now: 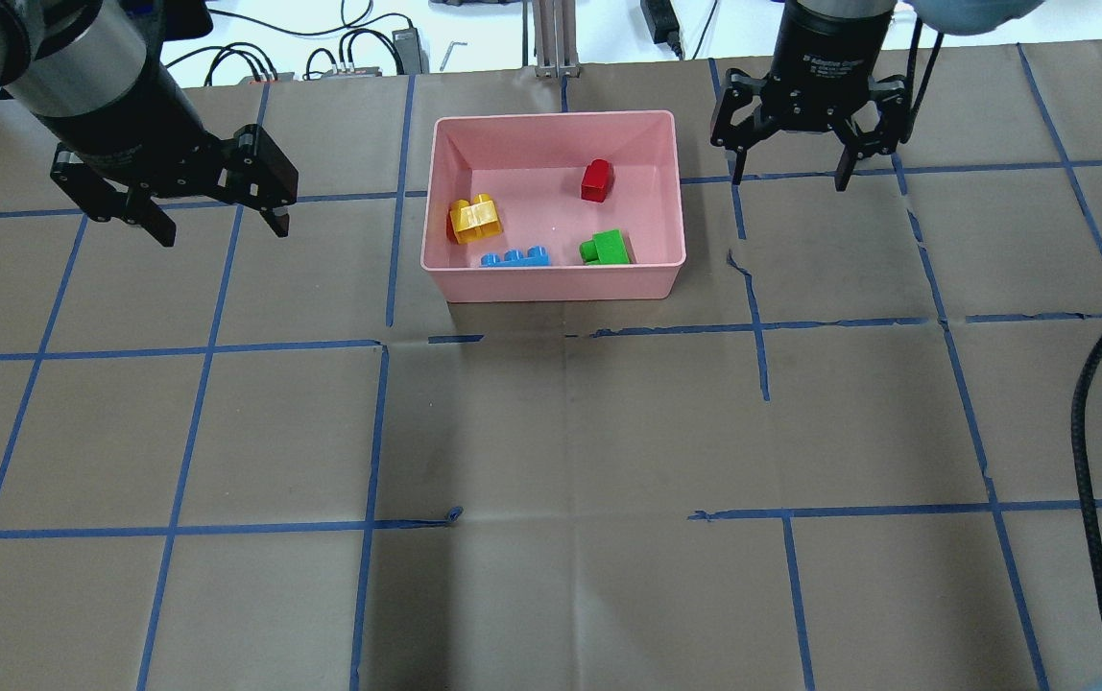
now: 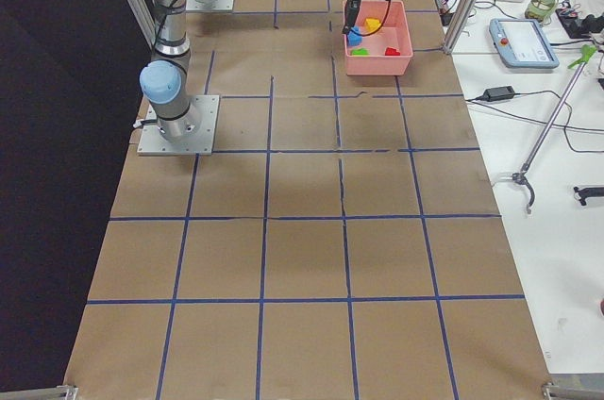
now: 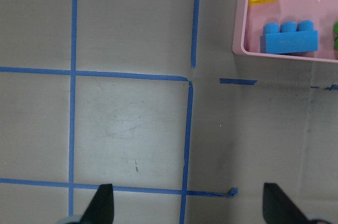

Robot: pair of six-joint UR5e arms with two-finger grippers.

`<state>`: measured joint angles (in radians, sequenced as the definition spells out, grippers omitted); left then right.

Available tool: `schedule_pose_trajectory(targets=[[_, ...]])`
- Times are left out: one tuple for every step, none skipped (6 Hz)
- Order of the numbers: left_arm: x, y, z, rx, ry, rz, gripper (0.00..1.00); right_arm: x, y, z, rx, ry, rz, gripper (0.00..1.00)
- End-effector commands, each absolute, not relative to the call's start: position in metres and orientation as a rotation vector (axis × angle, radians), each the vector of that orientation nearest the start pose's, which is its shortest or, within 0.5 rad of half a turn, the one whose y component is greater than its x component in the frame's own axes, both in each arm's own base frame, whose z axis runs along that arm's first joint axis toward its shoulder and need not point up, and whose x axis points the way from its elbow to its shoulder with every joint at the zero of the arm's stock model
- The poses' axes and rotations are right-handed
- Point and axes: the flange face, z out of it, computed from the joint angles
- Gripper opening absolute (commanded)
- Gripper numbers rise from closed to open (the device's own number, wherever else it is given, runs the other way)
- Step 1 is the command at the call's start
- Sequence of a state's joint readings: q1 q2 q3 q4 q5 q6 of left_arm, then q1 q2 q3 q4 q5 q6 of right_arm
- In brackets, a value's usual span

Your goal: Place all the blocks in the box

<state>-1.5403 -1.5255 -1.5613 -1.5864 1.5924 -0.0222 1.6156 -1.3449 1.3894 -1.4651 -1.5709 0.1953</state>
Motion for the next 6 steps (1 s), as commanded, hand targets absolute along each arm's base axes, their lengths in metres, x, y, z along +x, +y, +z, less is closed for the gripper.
schedule_pose_trajectory(targets=[[-0.117,-0.479,0.514,-0.077,3.115,-0.062,0.99,0.151,-0.53,0.432,0.181,3.151,0.074,1.0],[-0.117,-0.478,0.514,-0.077,3.115,-0.062,0.99,0.149,-0.531,0.434,0.183,3.15,0.061,1.0],[-0.117,-0.478,0.514,-0.075,3.112,-0.062,0.99,0.149,-0.532,0.437,0.186,3.149,0.049,1.0],[-0.117,-0.476,0.514,-0.073,3.111,-0.062,0.99,0.149,-0.532,0.439,0.186,3.146,0.045,1.0],[-0.118,-0.476,0.513,-0.072,3.115,-0.06,0.99,0.149,-0.53,0.442,0.186,3.144,0.033,1.0],[-0.119,-0.478,0.511,-0.07,3.119,-0.055,0.99,0.149,-0.53,0.442,0.186,3.144,0.033,1.0]])
